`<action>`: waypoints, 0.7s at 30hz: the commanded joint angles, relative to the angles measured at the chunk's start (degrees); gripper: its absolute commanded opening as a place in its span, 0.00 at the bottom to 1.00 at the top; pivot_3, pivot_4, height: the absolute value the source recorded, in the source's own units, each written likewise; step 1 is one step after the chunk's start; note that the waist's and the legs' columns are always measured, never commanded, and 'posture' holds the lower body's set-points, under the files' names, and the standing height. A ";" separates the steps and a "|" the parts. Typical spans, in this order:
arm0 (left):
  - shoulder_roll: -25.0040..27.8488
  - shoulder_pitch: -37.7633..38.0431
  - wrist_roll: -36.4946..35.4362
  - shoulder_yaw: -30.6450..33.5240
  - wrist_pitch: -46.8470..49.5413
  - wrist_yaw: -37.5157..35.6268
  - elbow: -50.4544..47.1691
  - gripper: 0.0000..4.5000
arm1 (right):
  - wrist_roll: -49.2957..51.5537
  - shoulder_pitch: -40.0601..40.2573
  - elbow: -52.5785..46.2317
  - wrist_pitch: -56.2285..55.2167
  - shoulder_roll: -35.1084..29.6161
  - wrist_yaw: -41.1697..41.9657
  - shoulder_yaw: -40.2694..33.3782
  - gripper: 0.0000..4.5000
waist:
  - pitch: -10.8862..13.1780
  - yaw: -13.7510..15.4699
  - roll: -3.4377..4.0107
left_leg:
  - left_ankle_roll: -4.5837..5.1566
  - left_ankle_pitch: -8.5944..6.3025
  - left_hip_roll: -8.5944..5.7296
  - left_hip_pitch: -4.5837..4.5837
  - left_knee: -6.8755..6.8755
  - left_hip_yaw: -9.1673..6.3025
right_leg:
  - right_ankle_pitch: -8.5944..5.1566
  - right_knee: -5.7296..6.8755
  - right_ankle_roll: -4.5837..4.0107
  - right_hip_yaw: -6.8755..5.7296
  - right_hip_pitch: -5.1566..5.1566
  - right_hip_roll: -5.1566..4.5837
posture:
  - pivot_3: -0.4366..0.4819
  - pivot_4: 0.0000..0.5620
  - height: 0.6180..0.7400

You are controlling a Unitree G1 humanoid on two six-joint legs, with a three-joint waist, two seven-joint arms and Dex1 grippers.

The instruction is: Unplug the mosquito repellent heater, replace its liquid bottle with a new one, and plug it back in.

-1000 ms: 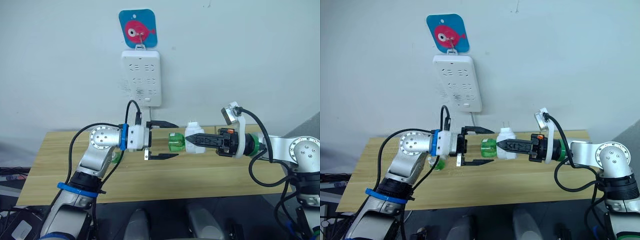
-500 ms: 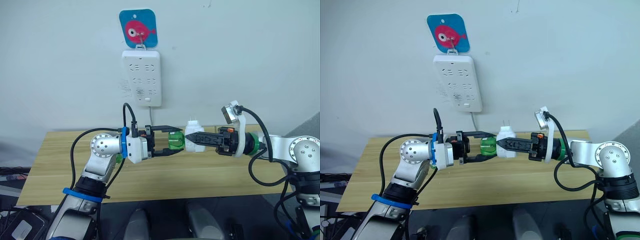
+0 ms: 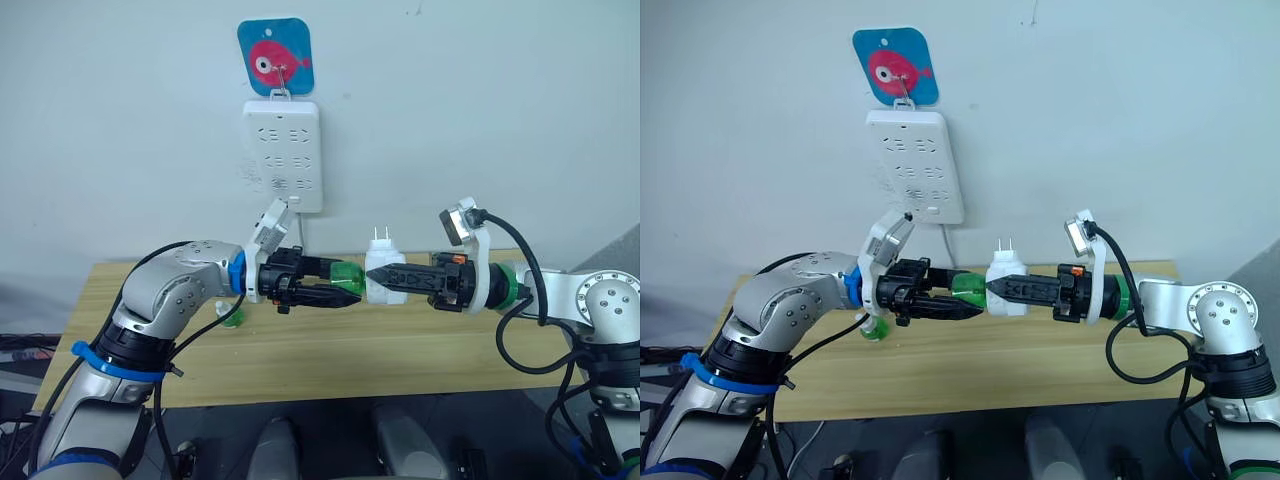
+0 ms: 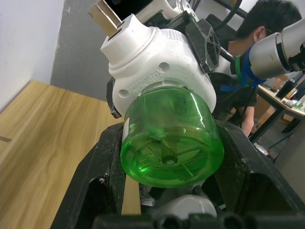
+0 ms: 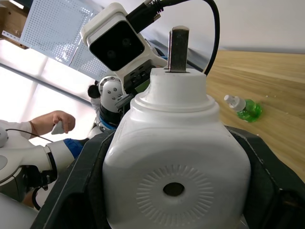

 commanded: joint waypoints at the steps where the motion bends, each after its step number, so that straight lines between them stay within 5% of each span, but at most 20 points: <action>1: 0.67 1.82 3.41 3.78 -4.06 0.03 -2.14 0.50 | 0.90 0.49 -1.12 0.25 -0.86 0.44 -1.00 0.67 | 0.00 0.03 0.00 | 0.00 0.00 0.03 0.01 -0.02 0.01 | 0.00 -0.01 -0.01 0.01 0.00 0.01 | 0.30 0.35 0.91; 2: 0.65 2.48 6.27 3.00 -7.31 -0.34 -2.21 0.50 | 0.99 0.55 -1.16 0.19 -0.86 0.35 -1.01 0.67 | 0.00 0.10 0.00 | 0.00 0.00 0.04 0.01 -0.03 -0.01 | 0.00 -0.01 -0.01 -0.01 0.00 0.02 | 0.30 0.35 0.91; 9: -2.54 7.98 29.01 0.61 -51.31 -6.87 6.59 0.99 | 1.39 0.60 -0.93 -0.31 -0.90 -0.08 -0.90 0.67 | 0.00 0.30 0.00 | -0.01 0.00 0.00 0.04 0.01 0.15 | 0.01 -0.03 -0.02 0.16 0.01 0.00 | 0.30 0.35 0.91; 14: -7.68 9.03 32.40 3.47 -69.29 -3.95 10.38 1.00 | 1.17 0.43 -0.79 -0.52 -0.66 -0.16 -0.88 0.67 | 0.00 0.56 -0.01 | 0.00 0.00 -0.02 -0.01 0.02 0.15 | 0.01 -0.05 -0.02 0.15 0.00 -0.04 | 0.30 0.35 0.91; 21: -9.87 9.39 33.14 3.59 -73.08 -0.36 10.54 1.00 | 0.79 0.14 -0.47 -0.49 -0.53 0.03 -0.87 0.67 | -0.01 0.52 -0.01 | 0.00 0.00 -0.06 -0.01 0.03 0.14 | 0.02 -0.02 0.00 0.13 0.00 -0.10 | 0.30 0.34 0.91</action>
